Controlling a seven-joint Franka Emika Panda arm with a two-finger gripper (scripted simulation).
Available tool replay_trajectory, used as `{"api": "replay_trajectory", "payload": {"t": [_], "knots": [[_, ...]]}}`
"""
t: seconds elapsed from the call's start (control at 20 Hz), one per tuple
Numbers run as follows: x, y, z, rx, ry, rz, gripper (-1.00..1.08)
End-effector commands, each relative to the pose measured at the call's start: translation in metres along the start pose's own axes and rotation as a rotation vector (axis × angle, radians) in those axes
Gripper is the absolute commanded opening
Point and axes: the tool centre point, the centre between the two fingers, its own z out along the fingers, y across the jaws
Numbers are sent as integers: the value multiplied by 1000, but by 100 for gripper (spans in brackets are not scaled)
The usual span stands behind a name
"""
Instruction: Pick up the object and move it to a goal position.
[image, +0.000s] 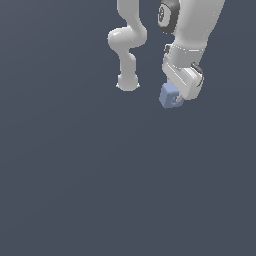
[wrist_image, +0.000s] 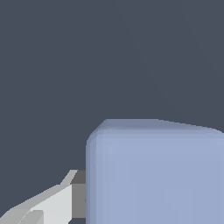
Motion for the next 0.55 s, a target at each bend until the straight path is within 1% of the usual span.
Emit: {"api": "replay_trajectory", "payload": {"t": [0.0,0.25,0.5], "knots": [[-15,6,-13,0,1,1,-100],[-32,13,-29,-1,0,1,-100],[-36,13,-32,-1,-2,1,-100]]}}
